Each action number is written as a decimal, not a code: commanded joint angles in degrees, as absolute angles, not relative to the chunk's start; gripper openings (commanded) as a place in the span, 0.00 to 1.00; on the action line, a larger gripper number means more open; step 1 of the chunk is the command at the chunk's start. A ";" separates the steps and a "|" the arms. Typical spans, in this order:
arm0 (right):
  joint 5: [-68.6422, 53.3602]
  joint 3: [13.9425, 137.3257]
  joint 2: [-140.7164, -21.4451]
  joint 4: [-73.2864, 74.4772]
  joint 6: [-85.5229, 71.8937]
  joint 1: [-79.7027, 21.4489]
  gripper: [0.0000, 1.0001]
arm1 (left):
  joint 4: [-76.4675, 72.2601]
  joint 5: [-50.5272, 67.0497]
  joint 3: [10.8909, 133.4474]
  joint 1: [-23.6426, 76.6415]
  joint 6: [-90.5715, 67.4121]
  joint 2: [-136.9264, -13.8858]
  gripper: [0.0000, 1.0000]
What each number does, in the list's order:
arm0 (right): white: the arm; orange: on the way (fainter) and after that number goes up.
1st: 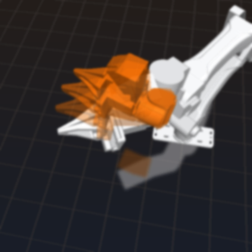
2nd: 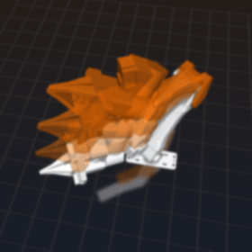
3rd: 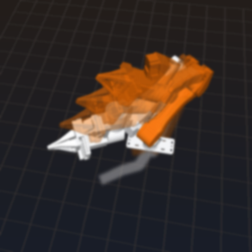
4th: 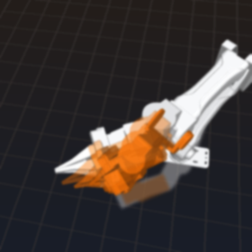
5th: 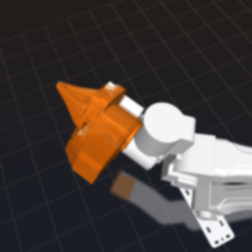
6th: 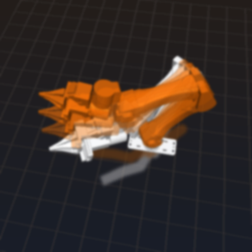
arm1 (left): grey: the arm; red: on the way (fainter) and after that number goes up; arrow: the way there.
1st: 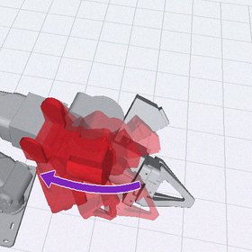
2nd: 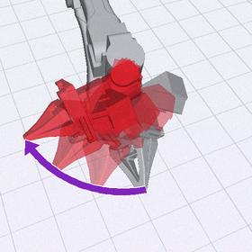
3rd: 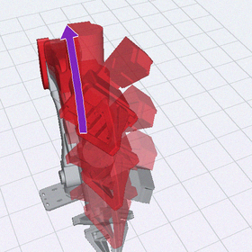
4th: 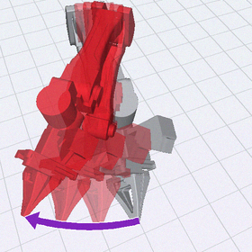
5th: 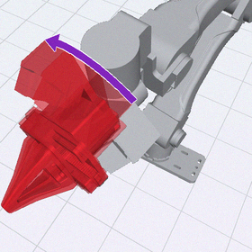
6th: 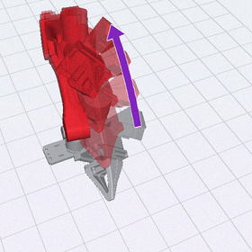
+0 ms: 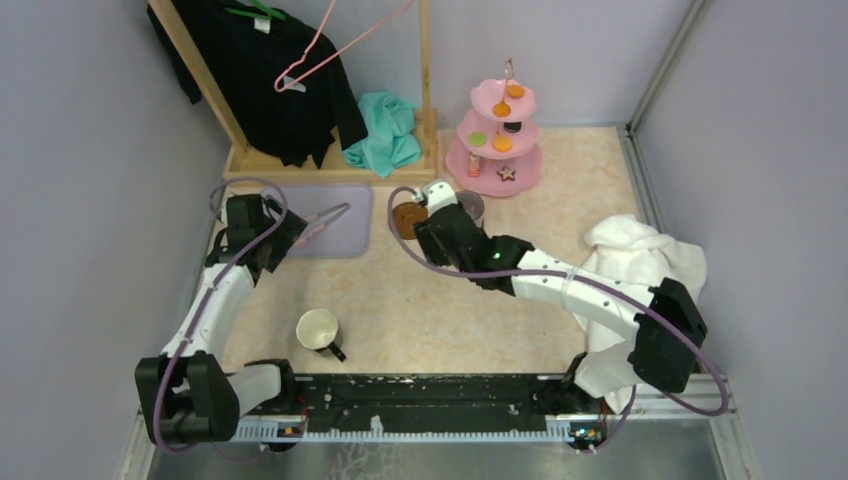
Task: Serve the afternoon tea
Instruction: Pick up the cup at the center of the board.
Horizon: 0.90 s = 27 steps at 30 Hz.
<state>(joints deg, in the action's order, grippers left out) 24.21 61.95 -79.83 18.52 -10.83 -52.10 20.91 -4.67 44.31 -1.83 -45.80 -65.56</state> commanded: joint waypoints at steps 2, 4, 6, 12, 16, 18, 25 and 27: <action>25.44 64.27 -77.91 16.96 -9.67 -62.61 0.57 | 20.61 -4.51 42.25 -4.09 -48.45 -62.53 0.99; 25.24 64.40 -78.36 15.45 -10.76 -66.37 0.57 | 21.01 -4.15 41.74 -4.81 -48.72 -61.83 0.99; 25.14 64.97 -79.52 14.44 -11.96 -69.94 0.58 | 21.44 -3.92 41.26 -5.51 -48.94 -60.90 0.99; 27.16 69.93 -86.10 15.02 -13.62 -79.34 0.58 | 23.02 -3.03 40.69 -6.95 -48.95 -58.41 0.99; 28.04 73.25 -90.74 15.72 -15.38 -83.40 0.58 | 24.25 -2.83 40.67 -7.62 -48.54 -56.88 0.99; 27.75 74.72 -92.62 15.84 -16.52 -84.72 0.58 | 24.80 -2.77 40.66 -7.98 -48.23 -56.42 0.99; 26.76 79.70 -99.05 16.02 -19.85 -88.25 0.58 | 26.22 -1.24 40.60 -10.16 -46.98 -55.06 0.99; 26.96 81.43 -100.81 16.82 -20.56 -89.01 0.58 | 26.68 -0.65 40.60 -10.91 -46.49 -54.76 0.99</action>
<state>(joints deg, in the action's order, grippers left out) 26.20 76.18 -98.67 17.61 -17.87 -87.02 25.34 -2.46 40.97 -9.45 -47.97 -56.21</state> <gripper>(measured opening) 0.579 0.990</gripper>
